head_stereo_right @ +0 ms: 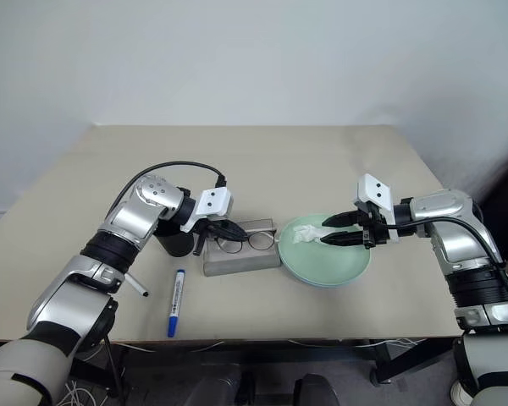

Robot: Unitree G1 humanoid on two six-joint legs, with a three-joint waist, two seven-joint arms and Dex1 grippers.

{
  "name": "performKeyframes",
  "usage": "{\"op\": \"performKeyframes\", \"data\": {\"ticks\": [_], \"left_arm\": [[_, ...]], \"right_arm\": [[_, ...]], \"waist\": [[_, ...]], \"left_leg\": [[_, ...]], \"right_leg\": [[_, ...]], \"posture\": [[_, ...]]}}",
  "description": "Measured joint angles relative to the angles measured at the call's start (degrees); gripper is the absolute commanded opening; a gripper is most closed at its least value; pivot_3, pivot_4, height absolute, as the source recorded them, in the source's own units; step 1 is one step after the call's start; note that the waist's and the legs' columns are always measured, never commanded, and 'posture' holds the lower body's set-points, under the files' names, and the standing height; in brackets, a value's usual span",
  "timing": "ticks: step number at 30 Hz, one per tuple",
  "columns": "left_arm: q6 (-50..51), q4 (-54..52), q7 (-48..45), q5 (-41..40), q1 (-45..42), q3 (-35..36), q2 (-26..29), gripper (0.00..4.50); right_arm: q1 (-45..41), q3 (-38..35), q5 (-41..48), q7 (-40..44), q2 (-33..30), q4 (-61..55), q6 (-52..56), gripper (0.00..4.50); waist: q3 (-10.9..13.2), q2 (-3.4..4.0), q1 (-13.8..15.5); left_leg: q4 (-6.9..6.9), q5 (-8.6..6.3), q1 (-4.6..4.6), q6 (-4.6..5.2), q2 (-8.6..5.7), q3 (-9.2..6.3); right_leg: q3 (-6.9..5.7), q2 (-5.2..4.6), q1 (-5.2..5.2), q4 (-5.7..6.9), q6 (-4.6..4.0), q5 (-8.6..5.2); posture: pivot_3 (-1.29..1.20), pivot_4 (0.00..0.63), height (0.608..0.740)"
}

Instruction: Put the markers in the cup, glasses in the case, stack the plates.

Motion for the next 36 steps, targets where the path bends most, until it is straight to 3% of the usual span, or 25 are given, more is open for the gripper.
{"op": "performKeyframes", "data": {"ticks": [25,36], "left_arm": [[-0.2,3.0,-1.7,0.2,-6.6,1.7,1.9,0.02],[0.2,2.6,-2.8,2.0,-4.8,-0.7,-1.2,0.02]], "right_arm": [[0.5,0.0,-0.1,-0.1,0.1,0.0,0.0,1.92],[0.5,0.0,0.0,-0.6,0.1,0.0,0.7,1.92]], "waist": [[0.0,-0.06,0.3],[0.0,-0.06,0.3]], "left_leg": [[0.09,0.01,-0.11,0.03,-0.02,0.03],[0.12,0.04,-0.11,0.08,-0.04,0.06]], "right_leg": [[0.0,-0.01,-0.05,-0.04,0.04,-0.01],[0.02,-0.01,-0.04,-0.03,0.07,0.01]], "posture": [[0.0,0.0,0.695],[0.0,0.0,0.695]]}}
